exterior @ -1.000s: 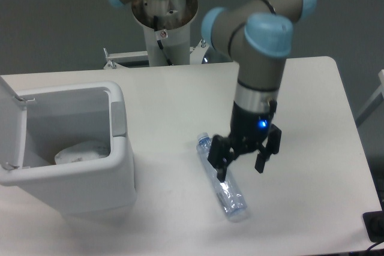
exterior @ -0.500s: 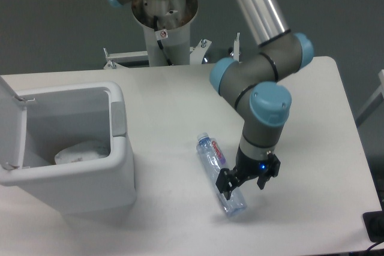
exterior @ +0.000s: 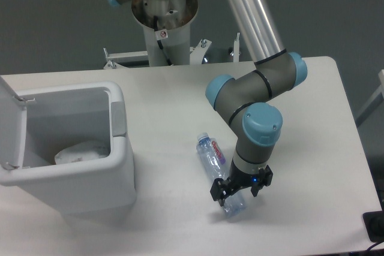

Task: Place the trash in the trash can
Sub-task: 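Close the gripper around the bottle's middle and lift it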

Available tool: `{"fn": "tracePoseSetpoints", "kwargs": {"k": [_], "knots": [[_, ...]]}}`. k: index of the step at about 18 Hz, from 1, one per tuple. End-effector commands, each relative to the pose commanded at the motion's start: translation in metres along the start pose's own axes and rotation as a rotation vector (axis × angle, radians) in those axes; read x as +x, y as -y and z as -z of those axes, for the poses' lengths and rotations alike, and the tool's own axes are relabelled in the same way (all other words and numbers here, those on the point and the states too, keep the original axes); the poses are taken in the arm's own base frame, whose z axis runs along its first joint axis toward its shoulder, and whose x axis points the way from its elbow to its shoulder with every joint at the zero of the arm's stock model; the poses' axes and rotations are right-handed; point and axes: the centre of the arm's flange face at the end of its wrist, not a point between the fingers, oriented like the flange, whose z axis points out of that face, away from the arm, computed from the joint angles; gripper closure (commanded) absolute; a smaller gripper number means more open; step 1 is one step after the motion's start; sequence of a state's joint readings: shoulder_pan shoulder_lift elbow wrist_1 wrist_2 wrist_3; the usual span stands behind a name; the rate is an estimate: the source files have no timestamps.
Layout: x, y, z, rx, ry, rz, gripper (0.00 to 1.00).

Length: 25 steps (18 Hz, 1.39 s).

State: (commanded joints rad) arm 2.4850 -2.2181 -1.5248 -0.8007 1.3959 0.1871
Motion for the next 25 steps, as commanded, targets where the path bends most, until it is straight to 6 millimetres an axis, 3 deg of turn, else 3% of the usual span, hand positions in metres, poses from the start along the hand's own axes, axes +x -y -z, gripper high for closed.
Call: {"fn": "tracePoseSetpoints", "kwargs": {"k": [6,12,17,25], "knots": [[0.000,-0.003,-0.008,-0.016,0.006,0.001,0.01],[0.001,-0.005,-0.013,-0.023,0.004,-0.001,0.34],[0.001,-0.005,-0.012,-0.023,0.004,-0.002,0.41],[0.001,0.002,0.002,0.004,0.010,-0.004,0.41]]}}
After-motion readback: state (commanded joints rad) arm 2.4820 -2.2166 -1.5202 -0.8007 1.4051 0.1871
